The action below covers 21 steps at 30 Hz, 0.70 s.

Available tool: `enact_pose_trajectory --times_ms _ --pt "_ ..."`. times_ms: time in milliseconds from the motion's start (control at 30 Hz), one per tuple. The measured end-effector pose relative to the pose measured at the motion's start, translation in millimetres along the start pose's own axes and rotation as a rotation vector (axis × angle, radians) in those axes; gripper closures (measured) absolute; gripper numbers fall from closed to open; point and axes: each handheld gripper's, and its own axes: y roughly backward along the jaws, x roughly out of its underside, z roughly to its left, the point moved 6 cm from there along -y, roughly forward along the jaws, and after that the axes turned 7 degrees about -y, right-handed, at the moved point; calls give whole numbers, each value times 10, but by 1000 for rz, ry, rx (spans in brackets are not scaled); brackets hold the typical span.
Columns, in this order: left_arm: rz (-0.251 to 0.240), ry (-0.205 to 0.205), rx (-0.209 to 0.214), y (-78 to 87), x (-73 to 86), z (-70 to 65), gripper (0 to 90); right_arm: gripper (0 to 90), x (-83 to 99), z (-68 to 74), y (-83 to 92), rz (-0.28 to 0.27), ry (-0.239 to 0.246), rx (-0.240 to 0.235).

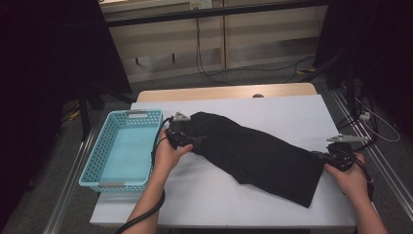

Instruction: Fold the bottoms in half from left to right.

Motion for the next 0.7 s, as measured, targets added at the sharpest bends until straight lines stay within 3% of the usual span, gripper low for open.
enact_pose_trajectory --times_ms 167,300,367,533,700 --pt "-2 19 -17 37 13 66 147 893 94 -88 154 33 -6 4" --pt "1 24 -26 46 24 102 145 891 130 -158 256 15 -22 -1" --pt "9 26 -30 40 28 113 143 875 134 -148 256 8 -2 4" --pt "22 34 -45 26 26 169 135 603 74 -43 202 -17 42 37" --pt "33 47 -54 -3 40 246 126 481 -20 188 220 -61 61 -17"
